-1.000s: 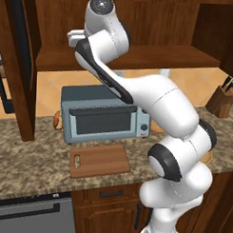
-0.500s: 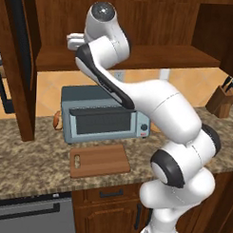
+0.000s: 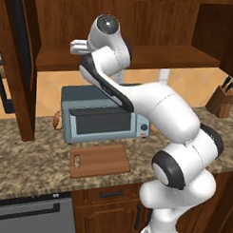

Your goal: From the different types of pastries on the counter, select a croissant and place it on the cutting board. Then retrieve a jar of jam from the cabinet and place it alongside the croissant on the cutting board.

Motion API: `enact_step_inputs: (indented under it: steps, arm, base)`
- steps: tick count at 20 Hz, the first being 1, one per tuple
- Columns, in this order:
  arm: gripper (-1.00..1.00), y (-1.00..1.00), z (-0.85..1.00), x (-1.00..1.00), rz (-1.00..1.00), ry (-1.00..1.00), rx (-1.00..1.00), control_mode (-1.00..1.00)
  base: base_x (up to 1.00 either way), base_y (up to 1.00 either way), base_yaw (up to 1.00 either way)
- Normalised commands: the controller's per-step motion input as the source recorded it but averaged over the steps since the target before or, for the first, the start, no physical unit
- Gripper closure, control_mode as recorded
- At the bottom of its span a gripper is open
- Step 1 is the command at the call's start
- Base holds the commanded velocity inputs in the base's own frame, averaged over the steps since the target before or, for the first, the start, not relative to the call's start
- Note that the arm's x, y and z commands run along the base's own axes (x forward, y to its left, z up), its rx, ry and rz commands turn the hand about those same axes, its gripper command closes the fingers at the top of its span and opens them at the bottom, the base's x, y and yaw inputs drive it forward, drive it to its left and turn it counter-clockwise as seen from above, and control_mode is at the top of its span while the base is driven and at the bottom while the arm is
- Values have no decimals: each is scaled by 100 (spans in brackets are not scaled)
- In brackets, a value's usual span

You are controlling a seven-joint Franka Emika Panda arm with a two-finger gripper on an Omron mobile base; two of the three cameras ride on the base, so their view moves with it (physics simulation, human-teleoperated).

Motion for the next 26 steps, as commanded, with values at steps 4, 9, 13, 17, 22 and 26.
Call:
enact_step_inputs:
  steps: [4,9,13,17,22,26]
  arm:
    - [-100,-10,0,48,8,0,11,-100]
    - [-100,-1,0,26,8,0,12,-100]
    - [-100,0,0,18,7,0,8,-100]
    - [-100,0,-2,8,8,0,2,-100]
    - [-100,1,-5,3,9,-3,0,-100]
    - [-100,2,-12,9,7,-3,0,-100]
  base:
    - [0,0,0]
    - [0,0,0]
    - [0,0,0]
    - [0,0,0]
    - [0,0,0]
    - [0,0,0]
